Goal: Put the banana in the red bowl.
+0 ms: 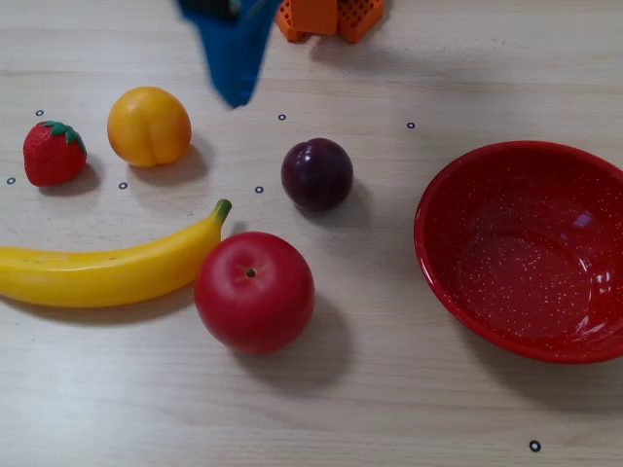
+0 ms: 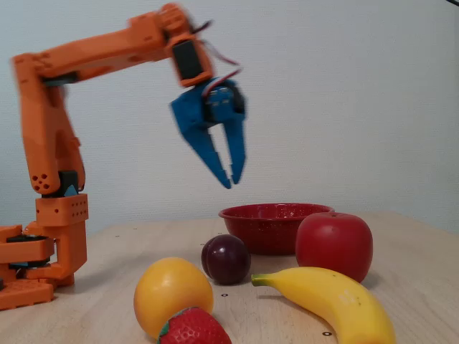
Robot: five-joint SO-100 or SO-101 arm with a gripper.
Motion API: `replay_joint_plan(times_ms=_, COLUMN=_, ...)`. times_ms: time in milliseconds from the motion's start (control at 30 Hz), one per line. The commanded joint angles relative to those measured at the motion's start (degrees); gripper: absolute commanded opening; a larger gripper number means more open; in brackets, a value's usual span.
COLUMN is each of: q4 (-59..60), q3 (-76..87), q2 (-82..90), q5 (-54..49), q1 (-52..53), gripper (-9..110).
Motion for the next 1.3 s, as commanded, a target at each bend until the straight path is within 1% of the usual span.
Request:
replay_joint_plan(times_ms=0, q4=3.43, q3=-21.27, q2=-7.03, q5=3.43, q1=-3.52, gripper=0)
replay_joint_plan(times_ms=133, q4=2.37, q3=-32.61, q2=-16.61, q5=11.07, q1=-6.68, gripper=0)
replay_joint_plan(times_ms=333, q4=2.37, q3=-37.88, q2=-25.22, q5=25.14, q1=-10.28, gripper=1)
replay_joint_plan(times_ms=367, q4=2.99, q3=-37.97, q2=-26.10, q5=27.95, q1=-10.99, gripper=5)
replay_joint_plan(times_ms=467, q4=4.48, q3=-38.41, q2=-28.74, q5=33.49, q1=-13.45, gripper=27)
replay_joint_plan(times_ms=533, q4=5.10, q3=-38.50, q2=-30.67, q5=37.97, q1=-15.12, gripper=36)
replay_joint_plan(times_ms=633, q4=5.27, q3=-39.55, q2=-33.75, q5=43.33, q1=-17.05, gripper=45)
replay_joint_plan(times_ms=733, q4=5.01, q3=-40.87, q2=-36.47, q5=47.99, q1=-18.46, gripper=46)
replay_joint_plan(times_ms=800, q4=3.96, q3=-41.13, q2=-38.06, q5=49.31, q1=-19.16, gripper=48)
replay_joint_plan(times_ms=967, q4=2.90, q3=-42.45, q2=-42.45, q5=50.63, q1=-19.25, gripper=48)
replay_joint_plan(times_ms=1133, q4=3.52, q3=-48.52, q2=-48.96, q5=47.90, q1=-17.40, gripper=48)
replay_joint_plan(times_ms=1267, q4=0.88, q3=-50.71, q2=-53.00, q5=45.62, q1=-16.08, gripper=48)
